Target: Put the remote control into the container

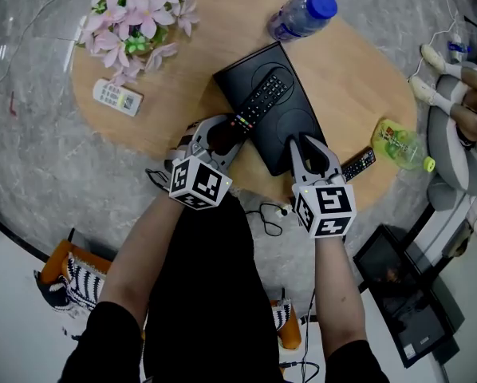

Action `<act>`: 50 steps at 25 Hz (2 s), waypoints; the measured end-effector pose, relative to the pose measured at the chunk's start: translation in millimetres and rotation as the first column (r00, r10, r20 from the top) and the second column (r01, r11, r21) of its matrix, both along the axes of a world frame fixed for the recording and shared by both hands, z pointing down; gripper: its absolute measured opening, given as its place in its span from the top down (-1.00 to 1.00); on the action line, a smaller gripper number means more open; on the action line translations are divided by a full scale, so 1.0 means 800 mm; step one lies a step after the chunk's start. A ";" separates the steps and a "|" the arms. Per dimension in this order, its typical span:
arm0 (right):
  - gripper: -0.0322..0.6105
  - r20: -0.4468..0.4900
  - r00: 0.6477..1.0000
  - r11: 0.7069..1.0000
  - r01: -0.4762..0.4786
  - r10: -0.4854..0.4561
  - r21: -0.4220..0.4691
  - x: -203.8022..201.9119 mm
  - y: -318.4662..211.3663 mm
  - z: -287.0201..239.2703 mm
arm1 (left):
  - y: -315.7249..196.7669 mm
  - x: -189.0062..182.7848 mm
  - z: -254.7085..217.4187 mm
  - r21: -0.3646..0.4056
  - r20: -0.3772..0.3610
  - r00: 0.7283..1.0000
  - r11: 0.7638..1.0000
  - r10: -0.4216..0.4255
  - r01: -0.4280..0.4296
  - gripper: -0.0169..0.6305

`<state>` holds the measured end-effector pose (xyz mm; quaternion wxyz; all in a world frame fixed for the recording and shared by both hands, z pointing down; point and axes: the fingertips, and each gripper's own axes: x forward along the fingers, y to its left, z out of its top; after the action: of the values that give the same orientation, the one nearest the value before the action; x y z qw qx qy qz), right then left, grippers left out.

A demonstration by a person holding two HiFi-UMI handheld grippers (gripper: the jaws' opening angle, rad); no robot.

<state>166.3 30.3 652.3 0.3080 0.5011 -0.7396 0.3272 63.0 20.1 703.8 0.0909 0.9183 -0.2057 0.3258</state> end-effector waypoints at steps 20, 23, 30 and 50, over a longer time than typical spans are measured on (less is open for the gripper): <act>0.75 -0.045 0.999 1.000 0.002 -0.002 0.002 0.001 -0.001 0.004 | 0.019 -0.025 0.004 -0.022 0.006 1.000 1.000 -0.001 0.002 0.73; 0.75 -0.048 0.999 1.000 0.001 -0.001 0.004 0.000 -0.001 0.004 | 0.024 -0.034 0.003 -0.024 0.013 1.000 1.000 -0.006 0.006 0.73; 0.74 -0.062 0.998 1.000 0.007 -0.006 0.026 -0.002 0.000 0.004 | 0.035 -0.056 0.004 -0.046 0.018 0.999 0.998 -0.033 0.034 0.73; 0.74 -0.104 0.995 0.995 0.005 0.005 0.096 -0.002 0.001 0.003 | 0.063 -0.103 0.009 -0.056 0.061 0.998 0.998 -0.024 0.027 0.73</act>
<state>164.9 30.9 654.4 0.3217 0.5317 -0.7374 0.2647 -19.7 70.3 711.2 0.1147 0.9024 -0.2108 0.3579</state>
